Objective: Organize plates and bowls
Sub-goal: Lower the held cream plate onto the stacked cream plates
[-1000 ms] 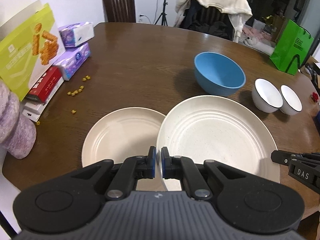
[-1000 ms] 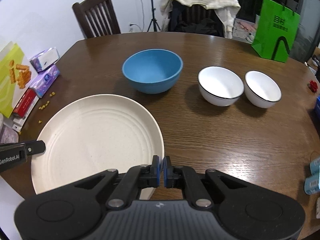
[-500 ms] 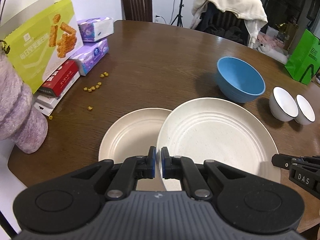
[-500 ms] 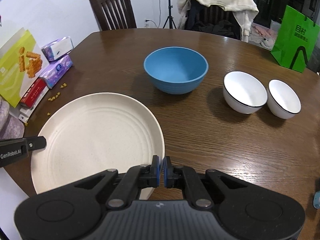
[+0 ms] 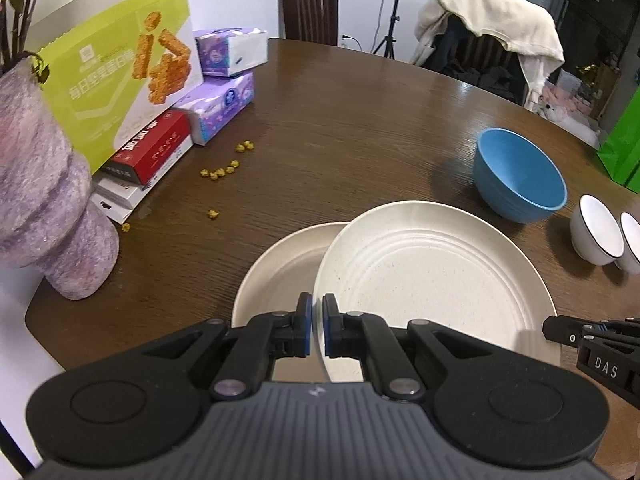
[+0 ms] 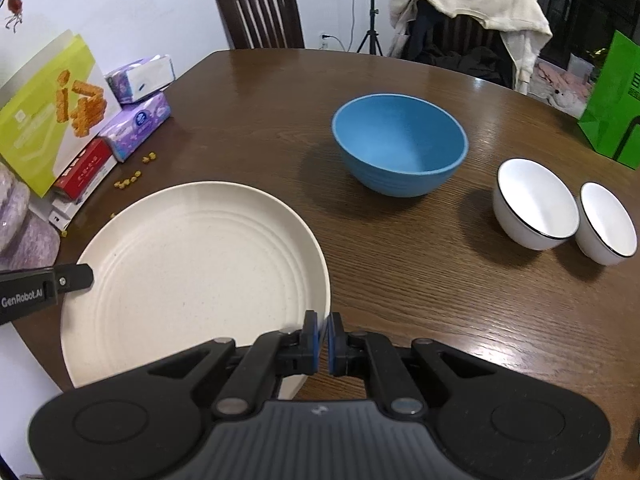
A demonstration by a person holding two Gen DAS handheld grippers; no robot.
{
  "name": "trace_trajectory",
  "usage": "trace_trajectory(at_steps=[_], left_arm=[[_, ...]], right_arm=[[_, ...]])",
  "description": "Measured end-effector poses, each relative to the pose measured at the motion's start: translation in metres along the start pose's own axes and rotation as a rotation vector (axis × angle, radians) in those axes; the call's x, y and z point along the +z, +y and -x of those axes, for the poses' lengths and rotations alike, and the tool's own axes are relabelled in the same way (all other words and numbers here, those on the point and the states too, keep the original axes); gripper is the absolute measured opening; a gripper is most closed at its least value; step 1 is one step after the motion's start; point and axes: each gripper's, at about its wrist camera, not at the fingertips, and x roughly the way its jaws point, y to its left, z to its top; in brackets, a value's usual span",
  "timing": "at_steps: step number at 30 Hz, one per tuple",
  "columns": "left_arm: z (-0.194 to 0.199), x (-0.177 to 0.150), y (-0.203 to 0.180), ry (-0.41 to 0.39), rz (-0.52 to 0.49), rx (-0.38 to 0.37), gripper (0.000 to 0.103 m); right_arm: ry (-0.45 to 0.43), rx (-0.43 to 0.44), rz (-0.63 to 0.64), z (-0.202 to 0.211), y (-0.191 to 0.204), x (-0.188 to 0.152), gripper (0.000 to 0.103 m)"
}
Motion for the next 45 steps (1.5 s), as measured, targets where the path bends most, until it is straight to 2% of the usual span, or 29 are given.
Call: trace_trajectory(at_steps=[15, 29, 45], left_arm=[[-0.016, 0.0, 0.027, -0.005, 0.054, 0.036, 0.006], [-0.033, -0.011, 0.045, -0.019, 0.063, 0.087, 0.006], [-0.049, -0.021, 0.044, -0.016, 0.033, 0.117, 0.006]], right_arm=[[0.019, 0.025, 0.087, -0.025, 0.026, 0.009, 0.006], [0.043, 0.037, 0.166, -0.049, 0.054, 0.013, 0.006], [0.017, -0.015, 0.295, -0.064, 0.073, 0.003, 0.007]])
